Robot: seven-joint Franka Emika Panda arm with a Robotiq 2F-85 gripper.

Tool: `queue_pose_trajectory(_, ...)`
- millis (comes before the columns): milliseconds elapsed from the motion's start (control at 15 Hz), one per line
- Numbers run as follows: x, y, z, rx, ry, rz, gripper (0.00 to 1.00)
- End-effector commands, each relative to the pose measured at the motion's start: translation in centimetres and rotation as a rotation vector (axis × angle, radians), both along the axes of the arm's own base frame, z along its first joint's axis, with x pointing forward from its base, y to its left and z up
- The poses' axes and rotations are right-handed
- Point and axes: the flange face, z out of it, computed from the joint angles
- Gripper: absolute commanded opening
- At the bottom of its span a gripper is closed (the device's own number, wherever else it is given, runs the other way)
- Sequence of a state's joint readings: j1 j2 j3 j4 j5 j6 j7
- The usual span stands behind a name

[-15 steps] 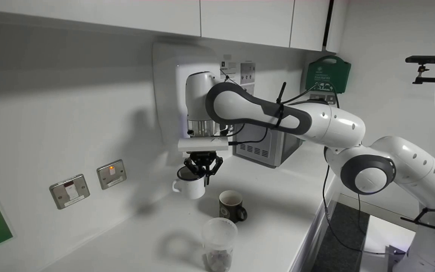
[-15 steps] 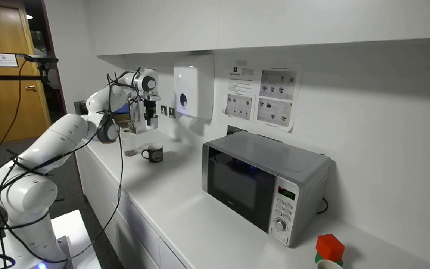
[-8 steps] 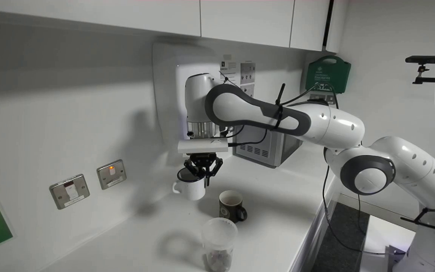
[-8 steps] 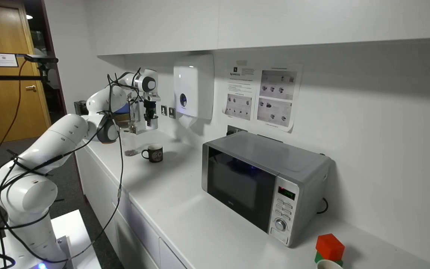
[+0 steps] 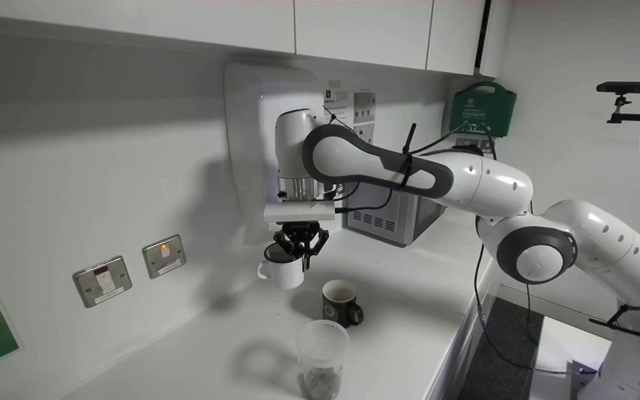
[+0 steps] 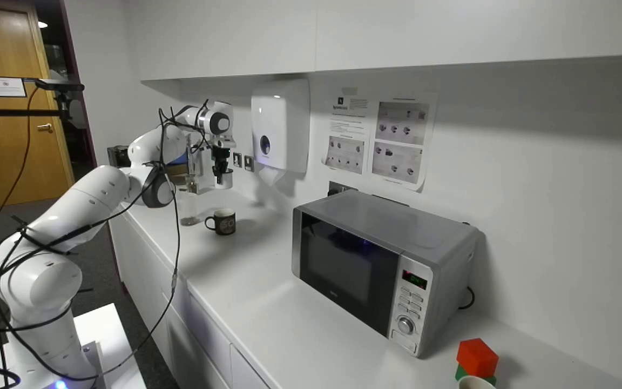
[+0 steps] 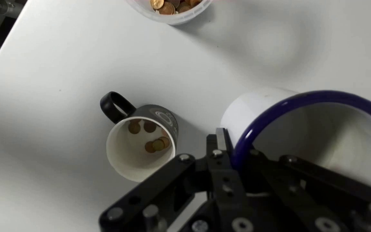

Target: Pour the contents in the white mug into the cup.

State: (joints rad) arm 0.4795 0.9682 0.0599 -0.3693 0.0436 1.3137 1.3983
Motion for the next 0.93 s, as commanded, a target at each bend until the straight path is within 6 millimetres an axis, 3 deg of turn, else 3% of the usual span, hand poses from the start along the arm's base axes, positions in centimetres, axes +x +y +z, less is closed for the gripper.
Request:
queue_pose_trajectory(0,1.5,-2.9,1.0,0.056,0.001,-0.073,0.01)
queue_pose_trajectory(333,3.4,-6.1,0.5,0.094,0.021,-0.139,0.01)
queue_pose_trajectory(867,4.9,-8.1,-1.2,0.127,0.052,-0.204,0.01)
